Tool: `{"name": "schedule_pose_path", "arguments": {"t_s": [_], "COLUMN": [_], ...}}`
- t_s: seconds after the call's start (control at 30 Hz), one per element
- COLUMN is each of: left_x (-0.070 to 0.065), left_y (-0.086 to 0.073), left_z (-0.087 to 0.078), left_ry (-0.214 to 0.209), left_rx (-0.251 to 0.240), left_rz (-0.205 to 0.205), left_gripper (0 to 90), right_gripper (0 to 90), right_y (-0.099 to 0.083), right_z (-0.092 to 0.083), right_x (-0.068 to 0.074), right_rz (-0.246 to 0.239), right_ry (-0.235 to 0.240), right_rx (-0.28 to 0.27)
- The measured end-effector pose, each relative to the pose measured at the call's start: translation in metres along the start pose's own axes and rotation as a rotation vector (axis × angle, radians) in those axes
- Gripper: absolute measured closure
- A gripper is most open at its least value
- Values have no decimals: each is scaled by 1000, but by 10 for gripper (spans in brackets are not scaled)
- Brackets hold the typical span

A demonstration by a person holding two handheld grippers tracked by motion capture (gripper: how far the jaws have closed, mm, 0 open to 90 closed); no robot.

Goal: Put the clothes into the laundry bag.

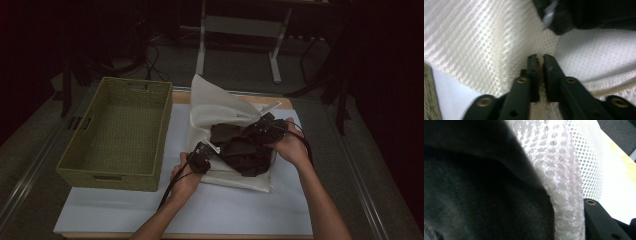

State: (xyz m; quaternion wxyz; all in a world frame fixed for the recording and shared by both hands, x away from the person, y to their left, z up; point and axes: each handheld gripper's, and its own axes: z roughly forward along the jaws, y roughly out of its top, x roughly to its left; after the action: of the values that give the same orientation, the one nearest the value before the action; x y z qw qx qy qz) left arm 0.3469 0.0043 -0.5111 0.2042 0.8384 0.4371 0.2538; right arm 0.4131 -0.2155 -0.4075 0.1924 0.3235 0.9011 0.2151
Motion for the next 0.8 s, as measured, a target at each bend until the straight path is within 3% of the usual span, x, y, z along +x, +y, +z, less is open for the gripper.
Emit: {"name": "schedule_pose_path", "arguments": {"t_s": [0.07, 0.1, 0.13, 0.17, 0.23, 0.33, 0.43, 0.53, 0.6, 0.7, 0.8], "left_x": [5, 9, 9, 13, 18, 27, 36, 44, 49, 49, 48], "left_y": [-2, -4, -4, -6, -7, -12, -19, -28, -32, -33, -27], "left_z": [-9, -18, -18, -33, -50, -70, -83, -91, -93, -91, -89], "left_ry": [-20, -57, -57, -65, -67, -52, -10, 2, -40, -71, -103], "left_rx": [-30, -55, -55, -111, -156, -198, -215, -223, -223, -220, -226], "left_rz": [-39, -83, -83, -116, -136, -166, -183, -211, -230, -232, -213], "left_gripper": [876, 878, 878, 878, 884, 887, 889, 890, 888, 866, 719], "right_gripper": [630, 630, 630, 630, 629, 630, 629, 629, 627, 613, 598], "right_y": [-1, -1, -1, -1, -2, -3, -6, -9, -10, -10, -6], "right_z": [0, 0, 0, 0, -1, -2, -3, -4, -6, -6, -3], "right_x": [-1, -1, -1, -1, -2, -2, -5, -8, -10, -7, 4], "right_rz": [1, -1, -1, 0, -3, -11, -12, -13, -18, -32, -66], "right_ry": [2, 2, 2, 3, 0, -1, -3, -10, -18, -10, -5], "right_rx": [1, 0, 0, 1, 1, 5, 5, 8, 8, 6, 13]}}
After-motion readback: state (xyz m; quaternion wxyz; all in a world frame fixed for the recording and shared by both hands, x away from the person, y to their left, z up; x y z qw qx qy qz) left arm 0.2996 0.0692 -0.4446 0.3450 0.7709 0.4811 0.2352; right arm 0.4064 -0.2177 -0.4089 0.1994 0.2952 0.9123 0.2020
